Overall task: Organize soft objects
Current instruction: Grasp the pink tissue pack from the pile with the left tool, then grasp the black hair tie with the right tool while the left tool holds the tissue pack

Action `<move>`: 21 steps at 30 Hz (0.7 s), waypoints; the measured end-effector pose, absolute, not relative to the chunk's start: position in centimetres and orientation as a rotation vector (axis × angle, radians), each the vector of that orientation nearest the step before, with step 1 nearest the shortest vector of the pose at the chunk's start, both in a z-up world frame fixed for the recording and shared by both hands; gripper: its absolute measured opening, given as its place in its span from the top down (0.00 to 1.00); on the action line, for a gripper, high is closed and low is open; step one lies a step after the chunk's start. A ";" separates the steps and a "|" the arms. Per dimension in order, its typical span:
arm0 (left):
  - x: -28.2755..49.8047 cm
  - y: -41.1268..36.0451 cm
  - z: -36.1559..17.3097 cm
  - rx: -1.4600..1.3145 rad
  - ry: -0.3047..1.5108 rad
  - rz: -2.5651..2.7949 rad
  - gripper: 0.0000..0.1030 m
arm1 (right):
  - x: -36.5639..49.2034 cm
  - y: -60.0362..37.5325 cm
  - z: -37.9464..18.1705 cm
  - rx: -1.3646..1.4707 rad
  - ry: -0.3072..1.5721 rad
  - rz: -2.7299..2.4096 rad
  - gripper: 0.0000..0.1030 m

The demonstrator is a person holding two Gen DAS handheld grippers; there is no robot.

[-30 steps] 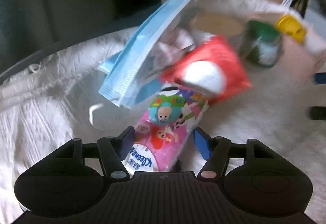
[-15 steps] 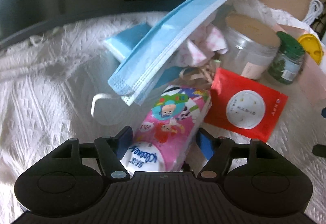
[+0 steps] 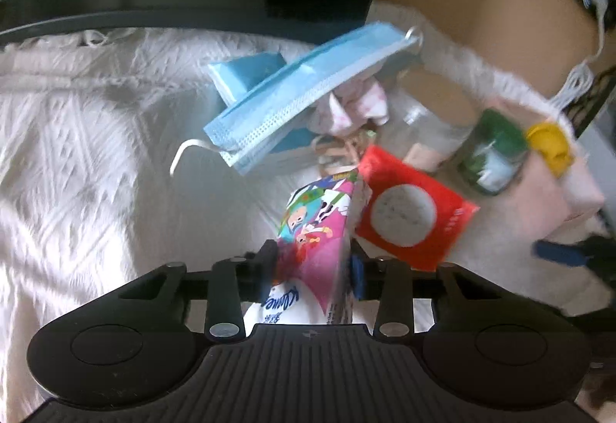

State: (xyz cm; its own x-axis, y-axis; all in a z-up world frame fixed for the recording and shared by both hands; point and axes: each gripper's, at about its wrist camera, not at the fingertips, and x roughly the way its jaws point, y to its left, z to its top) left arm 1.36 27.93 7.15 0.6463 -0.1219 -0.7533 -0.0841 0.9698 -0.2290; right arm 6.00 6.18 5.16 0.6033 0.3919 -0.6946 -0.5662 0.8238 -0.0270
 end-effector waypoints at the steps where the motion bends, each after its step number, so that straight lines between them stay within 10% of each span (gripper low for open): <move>1: 0.7 28.0 7.6 -0.271 0.856 -0.024 0.59 | 6.0 6.7 5.3 -0.258 0.729 0.574 0.29; 21: -6.1 36.9 8.7 -0.361 0.791 0.168 0.60 | 7.7 24.6 1.8 -0.320 0.766 0.829 0.27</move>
